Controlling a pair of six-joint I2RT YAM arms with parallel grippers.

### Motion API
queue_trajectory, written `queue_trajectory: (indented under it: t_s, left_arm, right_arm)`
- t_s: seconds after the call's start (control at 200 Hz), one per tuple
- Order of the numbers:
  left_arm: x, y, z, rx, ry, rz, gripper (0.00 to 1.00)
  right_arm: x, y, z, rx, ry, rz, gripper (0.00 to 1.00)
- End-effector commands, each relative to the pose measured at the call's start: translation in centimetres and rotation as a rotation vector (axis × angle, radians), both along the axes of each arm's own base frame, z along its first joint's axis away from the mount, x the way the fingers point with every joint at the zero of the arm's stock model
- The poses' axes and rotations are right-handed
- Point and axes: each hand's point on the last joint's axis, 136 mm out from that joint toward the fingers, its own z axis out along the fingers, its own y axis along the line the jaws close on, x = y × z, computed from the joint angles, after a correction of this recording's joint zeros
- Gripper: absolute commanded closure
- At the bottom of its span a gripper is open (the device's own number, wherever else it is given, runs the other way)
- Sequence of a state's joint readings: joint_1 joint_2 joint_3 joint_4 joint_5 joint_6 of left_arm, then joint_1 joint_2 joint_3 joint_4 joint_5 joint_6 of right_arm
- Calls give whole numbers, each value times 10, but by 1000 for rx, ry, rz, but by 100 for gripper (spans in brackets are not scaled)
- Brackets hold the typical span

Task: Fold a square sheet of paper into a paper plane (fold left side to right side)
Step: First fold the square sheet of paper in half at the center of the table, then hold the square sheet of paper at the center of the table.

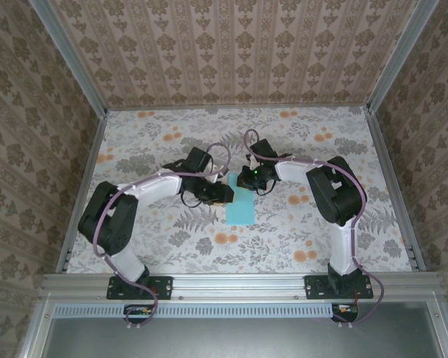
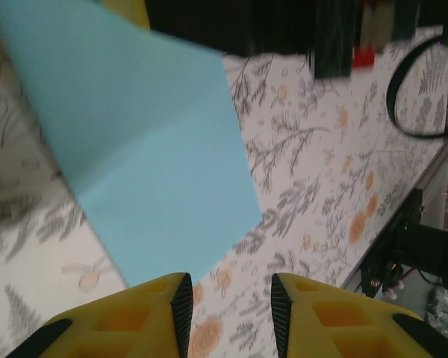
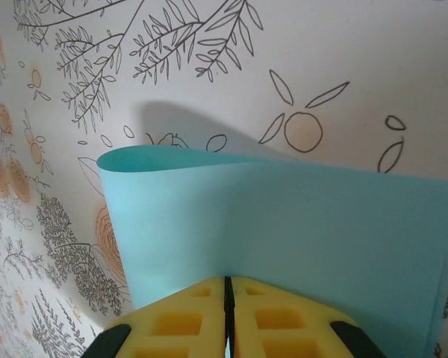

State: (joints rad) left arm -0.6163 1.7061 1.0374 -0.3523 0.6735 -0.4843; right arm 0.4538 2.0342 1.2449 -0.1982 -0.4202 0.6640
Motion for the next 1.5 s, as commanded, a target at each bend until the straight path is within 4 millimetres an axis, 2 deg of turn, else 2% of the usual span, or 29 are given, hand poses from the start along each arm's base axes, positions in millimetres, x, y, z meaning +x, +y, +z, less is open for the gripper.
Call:
queue_trajectory:
  t_s: [0.0,0.22,0.445,0.635,0.805,0.885,0.995,1.125,1.19,1.26,1.49]
  left_arm:
    - [8,-12,-11,-12,7,-45,66]
    - [20,-20,-40,4,35,-30,68]
    - [12,-16,-59,51,74,-21,68]
    - [4,-7,-72,99,106,-2,69]
    - [0,-7,-75,104,117,-1,70]
    - [-1,-7,-74,104,119,2,70]
    - [2,-5,-76,127,100,15,70]
    - [1,-5,-75,129,98,17,70]
    - [2,-5,-74,129,96,19,70]
    - [1,-5,-74,132,97,21,70]
    - [3,-6,-72,131,91,25,70]
  right_arm:
    - [-16,-31,-40,-138,107,-38,89]
    - [-16,-29,-39,-131,104,-37,90]
    - [-10,-25,-28,-105,69,-34,89]
    - [8,-20,6,-52,-25,-36,84]
    - [13,-29,42,-48,-105,-52,70]
    - [5,-38,56,-67,-130,-60,66]
    - [-16,-49,65,-75,-137,-71,66]
    - [-50,-51,68,-54,-106,-54,80]
    - [-70,-45,64,-34,-78,-31,86]
    - [-86,-36,59,-13,-49,-19,88]
    - [-113,-23,18,-54,64,10,88]
